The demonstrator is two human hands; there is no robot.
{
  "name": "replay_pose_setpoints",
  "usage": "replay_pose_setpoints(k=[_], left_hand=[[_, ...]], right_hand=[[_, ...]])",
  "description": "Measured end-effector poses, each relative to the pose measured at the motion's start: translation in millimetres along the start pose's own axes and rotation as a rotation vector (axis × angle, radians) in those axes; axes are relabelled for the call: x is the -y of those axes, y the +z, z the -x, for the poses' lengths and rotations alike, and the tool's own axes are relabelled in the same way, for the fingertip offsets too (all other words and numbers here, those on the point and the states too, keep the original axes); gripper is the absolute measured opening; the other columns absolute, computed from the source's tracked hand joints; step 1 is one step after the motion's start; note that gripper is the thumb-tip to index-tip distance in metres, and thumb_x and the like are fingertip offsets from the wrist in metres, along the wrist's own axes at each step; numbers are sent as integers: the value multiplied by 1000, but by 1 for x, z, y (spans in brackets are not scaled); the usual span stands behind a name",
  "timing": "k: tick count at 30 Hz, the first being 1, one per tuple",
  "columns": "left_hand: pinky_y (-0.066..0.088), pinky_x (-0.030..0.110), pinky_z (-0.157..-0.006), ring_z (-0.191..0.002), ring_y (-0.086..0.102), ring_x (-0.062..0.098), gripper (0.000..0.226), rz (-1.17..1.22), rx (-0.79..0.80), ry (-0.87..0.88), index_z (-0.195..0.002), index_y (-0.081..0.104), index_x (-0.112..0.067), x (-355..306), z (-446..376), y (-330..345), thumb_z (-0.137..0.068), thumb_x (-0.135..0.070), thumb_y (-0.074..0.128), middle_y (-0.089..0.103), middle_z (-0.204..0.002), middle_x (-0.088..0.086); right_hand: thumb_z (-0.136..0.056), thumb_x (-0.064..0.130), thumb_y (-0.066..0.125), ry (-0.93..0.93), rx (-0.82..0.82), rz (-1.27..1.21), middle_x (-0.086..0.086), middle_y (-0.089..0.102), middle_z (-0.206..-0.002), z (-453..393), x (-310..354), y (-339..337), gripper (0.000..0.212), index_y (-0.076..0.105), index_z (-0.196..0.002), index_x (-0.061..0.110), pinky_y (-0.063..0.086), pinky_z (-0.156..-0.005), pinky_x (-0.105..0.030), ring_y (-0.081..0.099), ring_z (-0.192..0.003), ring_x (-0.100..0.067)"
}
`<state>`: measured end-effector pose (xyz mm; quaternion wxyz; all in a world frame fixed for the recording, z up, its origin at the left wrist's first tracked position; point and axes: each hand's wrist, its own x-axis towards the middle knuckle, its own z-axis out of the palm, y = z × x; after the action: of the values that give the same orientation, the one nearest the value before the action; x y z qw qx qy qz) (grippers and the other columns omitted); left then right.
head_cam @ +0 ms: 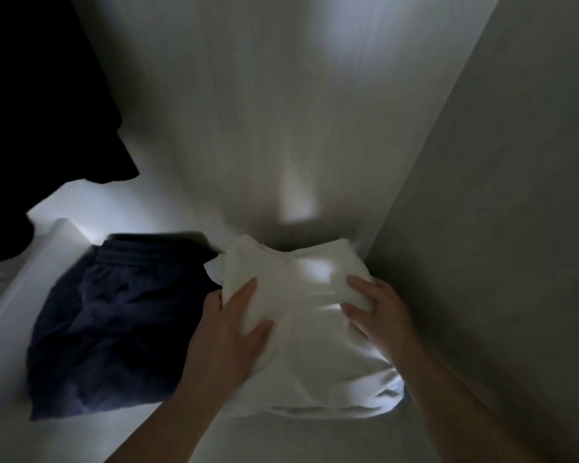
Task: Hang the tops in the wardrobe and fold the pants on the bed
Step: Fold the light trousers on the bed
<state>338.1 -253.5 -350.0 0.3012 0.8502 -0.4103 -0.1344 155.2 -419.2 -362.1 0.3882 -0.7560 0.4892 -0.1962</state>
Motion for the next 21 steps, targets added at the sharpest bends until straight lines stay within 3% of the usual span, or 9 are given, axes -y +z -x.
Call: replay_pose_setpoints(k=[4,9,11,17,21], left_hand=[[36,28,-88,-119,46,26,66,-56,-34,-8,-142,34,-44,-9,-29,-31,-82,-50,62,33,-140,6],[39,43,-97,-122,44,36,68,-150,-68,-24,-140,42,-38,-8,-60,-81,-78,-42,71,40,-139,19],[40,46,-97,-120,45,39,68,-142,-88,-16,-138,45,-36,-9,-67,-81,-76,-39,73,42,-135,22],[40,36,-97,-120,47,35,71,-124,64,-71,-143,39,-34,-11,-61,-1,-80,-39,71,38,-136,17],[37,35,-99,-122,44,34,78,-14,199,-145,-146,28,-33,8,-44,48,-81,-37,71,35,-136,18]], right_hand=[[-77,17,77,-64,-13,-46,-7,49,-132,-29,30,0,46,65,-121,21,37,-100,-21,52,-117,-21],[-78,23,75,-134,34,-121,3,43,-127,-51,62,13,48,61,-125,23,22,-79,11,45,-107,-5],[-78,20,75,-146,38,-143,5,41,-123,-55,61,14,48,61,-125,21,20,-75,13,42,-105,-2],[-80,12,72,43,24,7,-10,45,-136,-55,5,7,44,63,-123,16,21,-84,7,47,-119,-18],[-85,14,65,161,39,68,-5,34,-145,-42,-36,18,44,59,-127,23,28,-98,-11,42,-126,-17]])
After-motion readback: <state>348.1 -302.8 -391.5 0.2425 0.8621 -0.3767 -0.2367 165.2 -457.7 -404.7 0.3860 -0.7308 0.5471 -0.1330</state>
